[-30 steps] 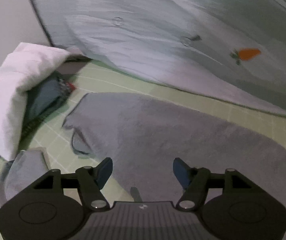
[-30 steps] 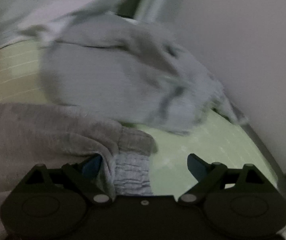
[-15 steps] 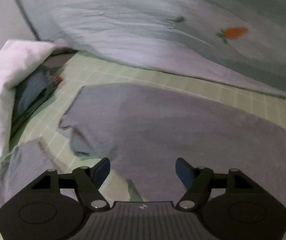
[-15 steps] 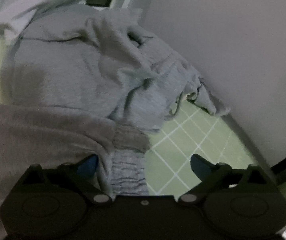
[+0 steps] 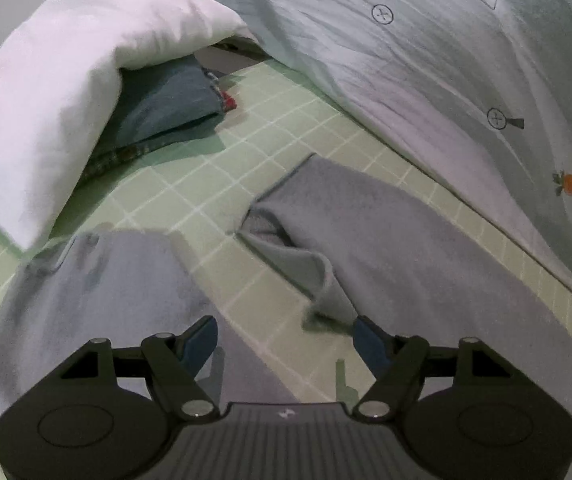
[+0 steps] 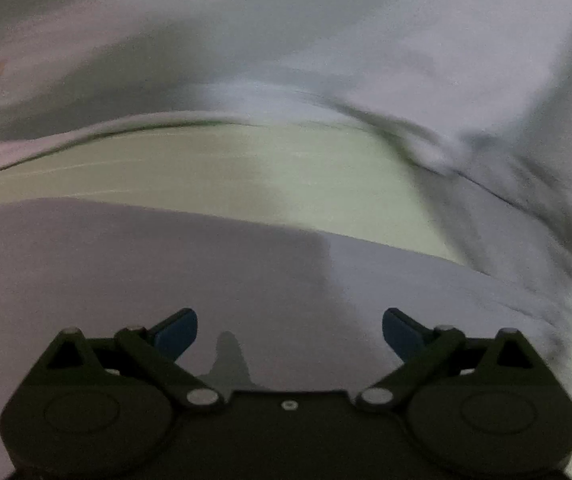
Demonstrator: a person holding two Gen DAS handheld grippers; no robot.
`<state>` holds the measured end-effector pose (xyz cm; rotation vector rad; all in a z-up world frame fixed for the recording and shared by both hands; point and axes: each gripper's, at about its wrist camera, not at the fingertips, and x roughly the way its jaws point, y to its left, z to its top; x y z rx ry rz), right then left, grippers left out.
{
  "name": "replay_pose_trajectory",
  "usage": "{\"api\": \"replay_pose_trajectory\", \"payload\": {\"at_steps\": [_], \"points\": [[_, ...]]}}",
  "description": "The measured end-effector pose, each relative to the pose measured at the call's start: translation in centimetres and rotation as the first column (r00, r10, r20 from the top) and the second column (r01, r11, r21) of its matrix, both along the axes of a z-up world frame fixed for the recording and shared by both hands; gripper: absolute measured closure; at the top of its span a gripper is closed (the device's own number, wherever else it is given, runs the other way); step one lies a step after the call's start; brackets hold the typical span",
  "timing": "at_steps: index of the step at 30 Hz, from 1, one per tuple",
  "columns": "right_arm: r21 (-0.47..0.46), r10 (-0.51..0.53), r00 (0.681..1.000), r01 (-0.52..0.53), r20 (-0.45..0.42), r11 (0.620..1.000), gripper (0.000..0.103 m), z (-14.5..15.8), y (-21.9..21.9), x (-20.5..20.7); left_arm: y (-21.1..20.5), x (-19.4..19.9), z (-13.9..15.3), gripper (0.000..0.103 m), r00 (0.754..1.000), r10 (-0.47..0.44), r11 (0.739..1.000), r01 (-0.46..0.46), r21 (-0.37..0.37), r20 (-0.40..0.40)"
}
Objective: Fold clothes
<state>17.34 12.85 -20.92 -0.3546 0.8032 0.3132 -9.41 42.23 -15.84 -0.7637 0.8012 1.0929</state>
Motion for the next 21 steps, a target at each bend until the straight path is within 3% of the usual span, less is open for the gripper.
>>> {"api": "replay_pose_trajectory", "payload": {"at_steps": [3,6,8,11,12,13,14,17,18,21], "points": [[0.068,0.194,0.981,-0.192,-0.027,0.979,0.003,-0.5,7.9,-1.6,1.6,0.2,-1.3,0.041,0.998,-0.033,0.999,0.035,-0.034,0.045],[0.134,0.363,0.929,-0.352,-0.069,0.927,0.004,-0.9,15.2,-2.9,2.9,0.0,-2.6,0.051,0.997,-0.022,0.997,0.028,-0.072,0.076],[0.165,0.433,0.897,-0.416,-0.086,0.894,0.006,-1.1,19.5,-3.8,3.2,0.2,-3.0,0.055,0.997,-0.024,0.998,0.028,-0.054,0.073],[0.180,0.491,0.867,-0.472,-0.085,0.863,0.013,-1.8,23.4,-4.8,3.4,0.8,-3.2,0.078,0.998,-0.050,0.999,0.050,0.004,0.046],[0.179,0.498,0.863,-0.479,-0.083,0.859,0.018,-2.1,24.0,-4.7,3.6,1.0,-3.3,0.096,0.998,-0.056,0.998,0.055,0.018,0.034],[0.177,0.505,0.859,-0.486,-0.082,0.856,0.020,-2.4,24.6,-4.7,3.9,0.9,-3.4,0.102,0.998,-0.055,0.998,0.054,0.035,0.021],[0.175,0.512,0.855,-0.494,-0.080,0.852,0.026,-2.7,25.2,-4.6,4.4,0.8,-3.4,0.102,0.999,-0.048,0.998,0.046,0.046,0.022],[0.169,0.529,0.846,-0.512,-0.073,0.842,0.031,-3.4,26.7,-4.4,6.6,0.5,-3.3,0.103,1.000,-0.005,0.996,0.004,0.088,0.005],[0.163,0.524,0.849,-0.509,-0.067,0.846,0.036,-3.3,26.8,-4.2,7.5,0.5,-3.2,0.103,0.999,0.022,0.992,-0.019,0.125,-0.025],[0.139,0.496,0.867,-0.485,-0.051,0.863,0.038,-3.0,26.4,-3.5,10.8,-0.1,-2.2,0.103,0.988,0.135,0.966,-0.115,0.231,-0.072]]}}
